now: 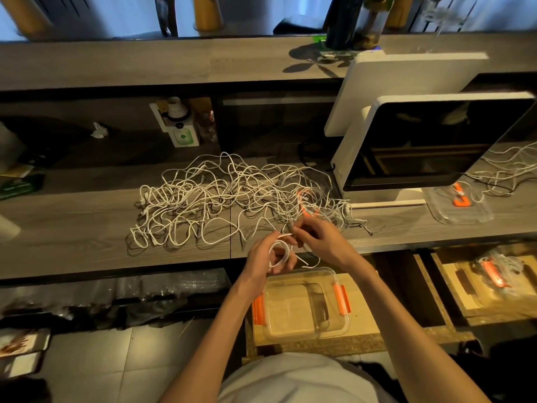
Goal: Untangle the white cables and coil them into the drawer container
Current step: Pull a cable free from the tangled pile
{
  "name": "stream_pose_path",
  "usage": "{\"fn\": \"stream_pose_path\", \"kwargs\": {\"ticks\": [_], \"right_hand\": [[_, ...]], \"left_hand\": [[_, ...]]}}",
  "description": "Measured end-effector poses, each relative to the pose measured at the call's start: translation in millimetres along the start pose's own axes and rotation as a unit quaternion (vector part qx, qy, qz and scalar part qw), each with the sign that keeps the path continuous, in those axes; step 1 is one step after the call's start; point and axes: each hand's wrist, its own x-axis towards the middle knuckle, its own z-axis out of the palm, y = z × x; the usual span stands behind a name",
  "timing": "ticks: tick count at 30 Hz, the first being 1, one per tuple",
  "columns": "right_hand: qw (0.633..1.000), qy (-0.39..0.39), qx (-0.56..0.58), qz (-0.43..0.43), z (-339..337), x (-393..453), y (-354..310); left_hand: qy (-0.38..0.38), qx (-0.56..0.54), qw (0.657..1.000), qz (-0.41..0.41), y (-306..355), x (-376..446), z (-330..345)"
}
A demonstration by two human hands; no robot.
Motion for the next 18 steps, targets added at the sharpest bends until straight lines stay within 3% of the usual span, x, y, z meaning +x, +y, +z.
{"fn": "stream_pose_path", "kwargs": {"ticks": [9, 13, 18], "right_hand": [[0.995, -0.029, 0.066, 0.072, 21, -32, 11], [0.994, -0.025, 0.065, 0.089, 29, -39, 17], [0.995, -0.022, 0.039, 0.088, 22, -44, 24]], "left_hand": [[0.160, -0.107, 0.981, 0.023, -10, 13, -9], [0.149, -0.180, 0.972, -0.029, -11, 20, -12], [0.094, -0.175, 0.978, -0.063, -16, 19, -17]]}}
